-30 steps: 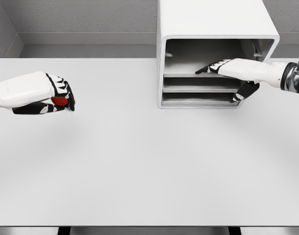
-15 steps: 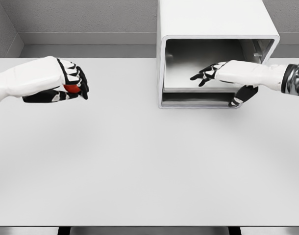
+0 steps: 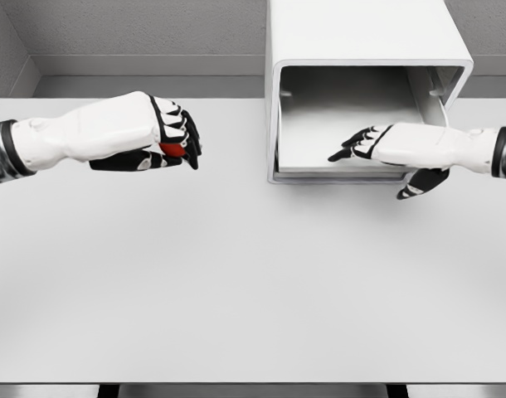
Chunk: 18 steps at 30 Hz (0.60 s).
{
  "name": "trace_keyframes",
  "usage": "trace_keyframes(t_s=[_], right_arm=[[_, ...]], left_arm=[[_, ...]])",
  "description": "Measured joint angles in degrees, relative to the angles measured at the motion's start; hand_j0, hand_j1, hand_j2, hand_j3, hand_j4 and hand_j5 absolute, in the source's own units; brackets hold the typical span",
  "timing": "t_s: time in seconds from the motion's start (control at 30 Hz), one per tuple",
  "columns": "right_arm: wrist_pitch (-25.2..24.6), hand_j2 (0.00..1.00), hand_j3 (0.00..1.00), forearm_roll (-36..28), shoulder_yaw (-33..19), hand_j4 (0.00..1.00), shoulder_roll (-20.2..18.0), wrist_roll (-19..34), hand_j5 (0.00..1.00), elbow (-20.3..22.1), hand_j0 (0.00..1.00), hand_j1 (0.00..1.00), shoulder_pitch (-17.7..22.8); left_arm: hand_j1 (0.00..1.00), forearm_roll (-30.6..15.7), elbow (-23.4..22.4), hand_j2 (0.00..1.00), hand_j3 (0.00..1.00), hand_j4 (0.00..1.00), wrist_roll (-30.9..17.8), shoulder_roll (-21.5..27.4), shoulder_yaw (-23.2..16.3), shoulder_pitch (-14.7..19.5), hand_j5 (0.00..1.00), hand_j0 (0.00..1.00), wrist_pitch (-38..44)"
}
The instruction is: Slide open multi-storey tabletop storage cabinets and put open load switch and slide close multi-storey tabletop storage cabinets
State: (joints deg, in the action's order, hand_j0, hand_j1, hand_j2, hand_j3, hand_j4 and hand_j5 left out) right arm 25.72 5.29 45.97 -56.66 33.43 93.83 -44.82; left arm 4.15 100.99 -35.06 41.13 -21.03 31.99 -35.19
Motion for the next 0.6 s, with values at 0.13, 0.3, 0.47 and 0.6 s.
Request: trace_keyframes(t_s=[0.13, 0.3, 0.47, 0.6], right_arm=[[2.0, 1.00, 1.00, 0.0, 0.0, 1.00, -1.0, -0.1, 1.00, 0.3, 1.00, 1.00, 0.8], [5.5, 1.00, 1.00, -0.1, -0.3, 1.00, -2.3, -0.3, 1.00, 0.6, 1.00, 1.00, 1.0], [8.6, 1.00, 1.00, -0.4, -1.1, 1.00, -3.5, -0.7, 1.00, 0.7, 1.00, 1.00, 1.2], [9.2, 1.00, 1.00, -0.6, -1.6, 1.00, -4.7, -0.8, 1.00, 0.7, 1.00, 1.00, 1.2]], left_arm=[[0.45, 0.1, 0.0, 0.45, 0.45, 0.45, 0.0, -1.4, -1.5, 1.2, 0.45, 0.45, 0.0], [0.45, 0.8, 0.0, 0.45, 0.45, 0.45, 0.0, -3.9, -2.1, 2.4, 0.45, 0.45, 0.0], [0.45, 1.8, -0.2, 0.45, 0.45, 0.45, 0.0, -6.4, -3.1, 4.0, 0.45, 0.45, 0.0], [0.45, 2.6, -0.6, 0.45, 0.45, 0.45, 0.0, -8.8, -4.3, 5.3, 0.45, 0.45, 0.0]])
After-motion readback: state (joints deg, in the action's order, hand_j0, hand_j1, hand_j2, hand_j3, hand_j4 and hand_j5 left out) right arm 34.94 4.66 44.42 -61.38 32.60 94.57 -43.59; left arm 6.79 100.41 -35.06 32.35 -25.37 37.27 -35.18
